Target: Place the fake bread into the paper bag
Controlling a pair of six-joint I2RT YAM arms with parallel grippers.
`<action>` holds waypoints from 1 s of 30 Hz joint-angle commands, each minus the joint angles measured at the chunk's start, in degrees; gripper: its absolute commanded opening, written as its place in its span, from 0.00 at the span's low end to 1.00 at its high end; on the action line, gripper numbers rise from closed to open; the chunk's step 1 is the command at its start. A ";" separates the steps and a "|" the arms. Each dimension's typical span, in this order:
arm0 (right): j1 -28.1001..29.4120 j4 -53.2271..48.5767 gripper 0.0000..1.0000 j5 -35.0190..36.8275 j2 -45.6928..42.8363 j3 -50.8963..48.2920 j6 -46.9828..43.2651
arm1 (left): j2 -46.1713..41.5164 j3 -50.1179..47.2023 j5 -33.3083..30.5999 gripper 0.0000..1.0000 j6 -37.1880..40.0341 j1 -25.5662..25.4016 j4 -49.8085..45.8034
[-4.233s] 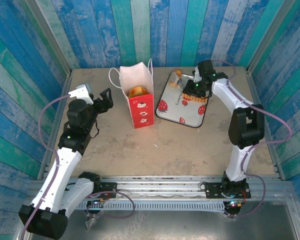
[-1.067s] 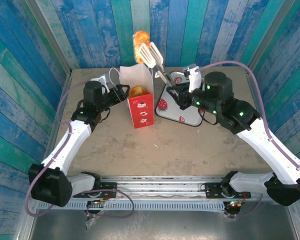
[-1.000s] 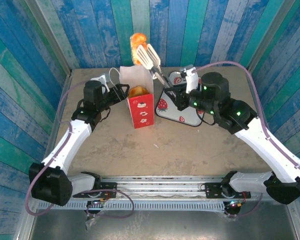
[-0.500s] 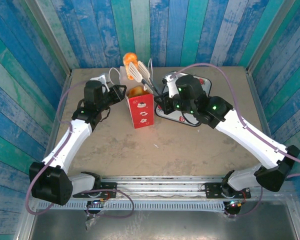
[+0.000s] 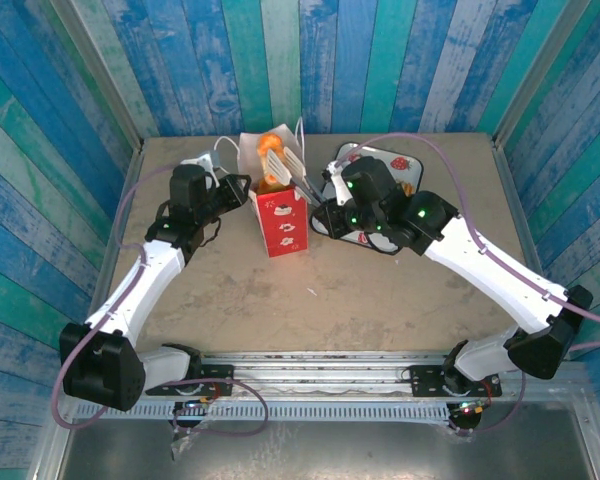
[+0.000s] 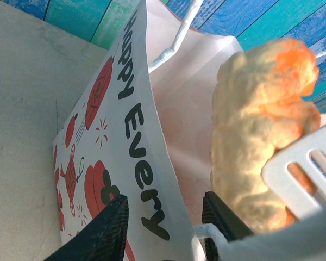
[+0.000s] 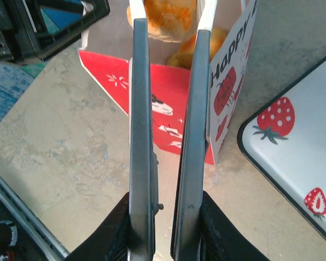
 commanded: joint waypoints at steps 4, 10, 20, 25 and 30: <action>0.60 -1.34 0.02 -0.15 -2.08 1.92 0.33 | -2.10 -0.96 -1.03 0.39 0.65 -0.21 0.13; 0.77 -1.43 0.19 0.07 -2.28 1.69 0.25 | -2.72 -0.89 -1.51 0.38 0.72 -0.19 -0.06; 0.77 -0.58 0.32 1.16 -3.18 1.48 0.16 | -2.81 -0.74 -1.12 0.38 0.48 -0.19 0.12; 0.75 -0.14 0.35 1.23 -3.10 1.84 0.16 | -2.81 -0.54 -1.07 0.38 0.55 -0.19 0.26; 0.72 -0.08 0.37 2.35 -2.72 2.75 -0.78 | -2.85 -0.60 -0.89 0.38 0.55 -0.19 0.35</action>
